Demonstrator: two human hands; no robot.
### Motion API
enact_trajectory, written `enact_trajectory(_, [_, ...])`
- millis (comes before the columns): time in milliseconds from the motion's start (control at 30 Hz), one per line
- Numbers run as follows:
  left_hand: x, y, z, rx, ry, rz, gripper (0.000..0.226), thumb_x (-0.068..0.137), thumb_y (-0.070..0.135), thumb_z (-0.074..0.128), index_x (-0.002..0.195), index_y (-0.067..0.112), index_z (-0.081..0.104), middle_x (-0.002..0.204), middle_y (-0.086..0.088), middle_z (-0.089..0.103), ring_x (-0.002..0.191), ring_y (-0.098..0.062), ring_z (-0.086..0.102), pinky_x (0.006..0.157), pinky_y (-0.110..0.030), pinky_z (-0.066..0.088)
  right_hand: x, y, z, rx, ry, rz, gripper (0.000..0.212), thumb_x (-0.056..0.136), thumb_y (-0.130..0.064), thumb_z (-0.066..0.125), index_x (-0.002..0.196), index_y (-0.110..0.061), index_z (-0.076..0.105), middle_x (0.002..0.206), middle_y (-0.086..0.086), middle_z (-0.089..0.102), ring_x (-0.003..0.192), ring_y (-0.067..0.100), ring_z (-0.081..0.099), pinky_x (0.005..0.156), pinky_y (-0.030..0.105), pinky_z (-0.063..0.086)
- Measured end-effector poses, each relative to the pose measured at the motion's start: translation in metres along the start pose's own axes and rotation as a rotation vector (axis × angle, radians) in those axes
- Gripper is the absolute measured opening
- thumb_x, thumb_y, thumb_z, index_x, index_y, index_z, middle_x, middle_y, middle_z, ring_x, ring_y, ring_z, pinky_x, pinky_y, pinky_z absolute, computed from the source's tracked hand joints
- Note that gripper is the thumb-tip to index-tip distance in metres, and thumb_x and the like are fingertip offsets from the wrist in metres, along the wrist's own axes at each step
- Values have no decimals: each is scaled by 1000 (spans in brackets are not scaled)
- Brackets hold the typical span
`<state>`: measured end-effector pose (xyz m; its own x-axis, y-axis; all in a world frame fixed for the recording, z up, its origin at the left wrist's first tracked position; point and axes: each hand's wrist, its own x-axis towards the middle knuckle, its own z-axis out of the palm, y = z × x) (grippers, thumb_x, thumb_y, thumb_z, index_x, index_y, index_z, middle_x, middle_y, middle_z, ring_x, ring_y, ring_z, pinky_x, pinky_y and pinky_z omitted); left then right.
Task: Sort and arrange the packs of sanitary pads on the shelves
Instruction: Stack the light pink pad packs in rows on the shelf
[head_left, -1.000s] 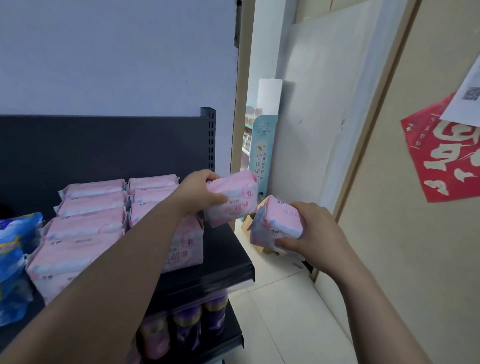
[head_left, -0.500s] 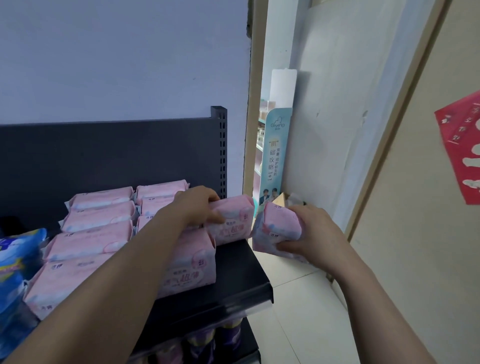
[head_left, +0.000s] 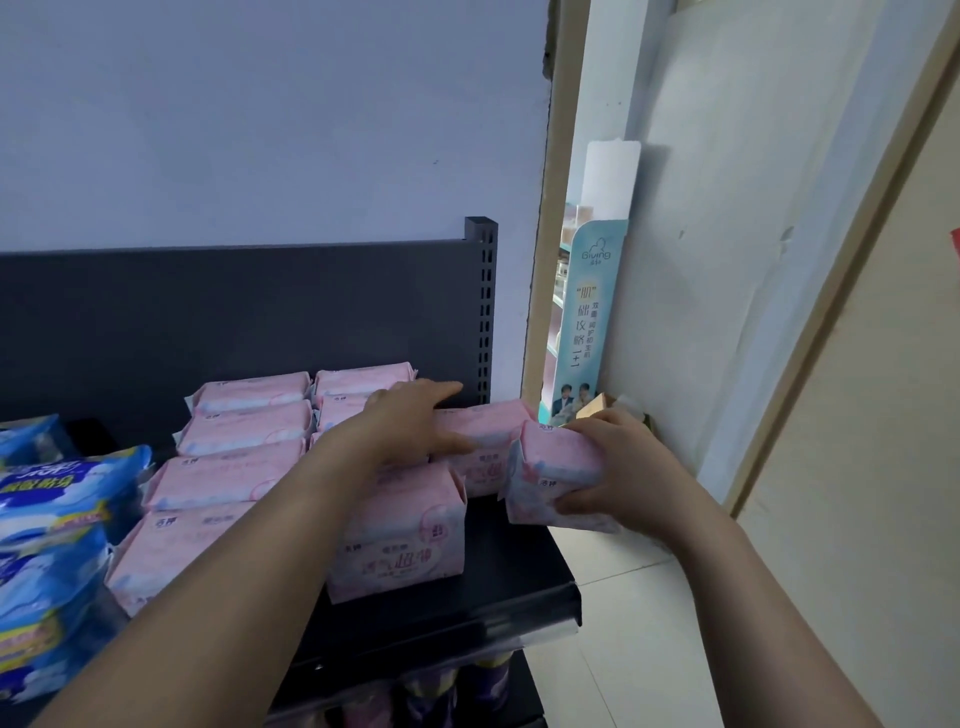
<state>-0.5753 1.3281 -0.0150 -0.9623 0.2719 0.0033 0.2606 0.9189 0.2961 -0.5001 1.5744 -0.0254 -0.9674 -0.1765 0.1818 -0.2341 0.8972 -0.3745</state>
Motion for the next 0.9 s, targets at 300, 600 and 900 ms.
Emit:
enact_trajectory(300, [-82, 0, 0, -79, 12, 26, 79, 53, 78, 63, 124, 45, 59, 141, 25, 42, 133, -7, 37, 114, -41, 26, 3, -19, -1, -115, -111, -72, 72, 72, -45, 79, 135, -32, 48, 124, -1, 48, 118, 17, 34, 86, 27, 31])
enact_trajectory(600, [-99, -22, -4, -123, 11, -31, 62, 67, 58, 78, 124, 40, 61, 147, 27, 35, 131, -2, 41, 111, -31, 32, 5, -48, 18, -47, -193, -69, 81, 69, -35, 82, 140, -36, 43, 132, 1, 26, 127, 22, 25, 110, 40, 32])
enact_trajectory(900, [-102, -23, -7, -110, -37, -17, 70, 65, 62, 75, 129, 41, 56, 150, 22, 34, 135, -7, 36, 114, -33, 28, 10, -48, 13, 48, -272, -49, 90, 69, -48, 81, 144, -34, 34, 144, -3, 25, 130, 20, 30, 109, 40, 36])
